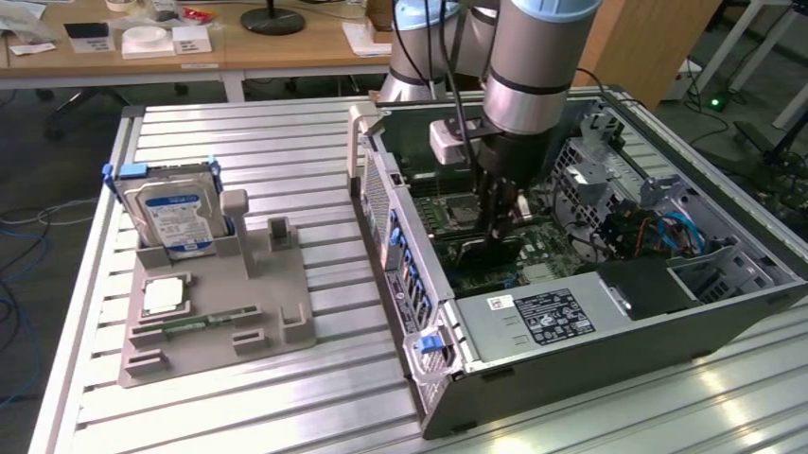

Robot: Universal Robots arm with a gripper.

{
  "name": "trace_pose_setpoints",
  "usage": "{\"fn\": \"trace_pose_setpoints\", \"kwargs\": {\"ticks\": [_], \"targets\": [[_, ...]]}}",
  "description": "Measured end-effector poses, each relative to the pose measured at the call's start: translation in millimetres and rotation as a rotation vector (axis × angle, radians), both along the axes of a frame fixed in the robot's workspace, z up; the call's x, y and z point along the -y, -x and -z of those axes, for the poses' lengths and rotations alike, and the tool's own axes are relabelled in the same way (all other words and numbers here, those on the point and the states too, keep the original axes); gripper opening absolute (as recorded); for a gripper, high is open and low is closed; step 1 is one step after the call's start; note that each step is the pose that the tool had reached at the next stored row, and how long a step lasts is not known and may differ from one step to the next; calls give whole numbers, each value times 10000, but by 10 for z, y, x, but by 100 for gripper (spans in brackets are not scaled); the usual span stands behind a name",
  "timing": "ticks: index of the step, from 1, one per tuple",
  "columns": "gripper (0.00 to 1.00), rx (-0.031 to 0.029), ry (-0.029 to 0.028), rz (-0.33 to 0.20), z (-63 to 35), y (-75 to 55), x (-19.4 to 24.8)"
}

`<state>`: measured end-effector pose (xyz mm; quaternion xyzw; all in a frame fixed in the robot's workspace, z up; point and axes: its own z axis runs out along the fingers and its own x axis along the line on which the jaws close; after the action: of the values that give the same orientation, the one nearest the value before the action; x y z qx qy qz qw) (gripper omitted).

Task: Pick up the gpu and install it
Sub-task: 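Insert the gpu into the slot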

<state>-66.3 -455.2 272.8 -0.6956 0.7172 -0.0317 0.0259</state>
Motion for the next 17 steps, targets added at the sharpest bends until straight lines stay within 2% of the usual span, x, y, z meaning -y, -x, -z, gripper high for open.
{"fn": "trace_pose_setpoints", "kwargs": {"ticks": [6,7,8,10,11,12,17], "targets": [[34,13,-1,0,-13,0,0],[28,13,-1,0,-13,0,0],[28,13,0,0,-13,0,0],[16,12,0,0,-13,0,0],[16,12,0,0,-13,0,0],[11,12,0,0,-13,0,0],[11,13,0,-1,-13,0,0]]}}
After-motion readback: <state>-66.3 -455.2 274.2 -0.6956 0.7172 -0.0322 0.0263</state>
